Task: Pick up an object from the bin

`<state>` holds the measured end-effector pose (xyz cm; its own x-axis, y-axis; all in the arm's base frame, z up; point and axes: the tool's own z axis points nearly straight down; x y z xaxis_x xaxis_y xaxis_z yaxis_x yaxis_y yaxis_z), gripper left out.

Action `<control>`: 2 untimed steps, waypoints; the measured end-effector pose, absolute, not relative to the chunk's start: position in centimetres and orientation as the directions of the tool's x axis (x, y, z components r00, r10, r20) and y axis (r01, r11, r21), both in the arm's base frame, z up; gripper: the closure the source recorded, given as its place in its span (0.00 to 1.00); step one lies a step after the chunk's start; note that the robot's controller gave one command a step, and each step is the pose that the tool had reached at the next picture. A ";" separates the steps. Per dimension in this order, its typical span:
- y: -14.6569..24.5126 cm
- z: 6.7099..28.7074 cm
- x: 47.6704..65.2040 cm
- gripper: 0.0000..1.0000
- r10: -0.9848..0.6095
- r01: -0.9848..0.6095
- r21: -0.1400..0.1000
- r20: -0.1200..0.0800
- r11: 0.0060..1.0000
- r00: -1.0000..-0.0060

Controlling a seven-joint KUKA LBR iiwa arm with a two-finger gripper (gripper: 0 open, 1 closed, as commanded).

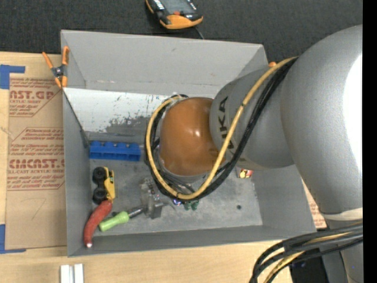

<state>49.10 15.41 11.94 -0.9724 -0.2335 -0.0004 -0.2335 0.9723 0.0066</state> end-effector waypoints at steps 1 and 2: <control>15.4 13.2 49.0 1.00 -0.233 -0.233 0.006 0.002 0.972 -0.972; 15.4 14.8 49.1 1.00 -0.234 -0.234 0.006 0.001 0.972 -0.972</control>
Offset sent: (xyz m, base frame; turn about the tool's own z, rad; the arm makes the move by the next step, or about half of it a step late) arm -0.0007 0.0000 0.0369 0.0001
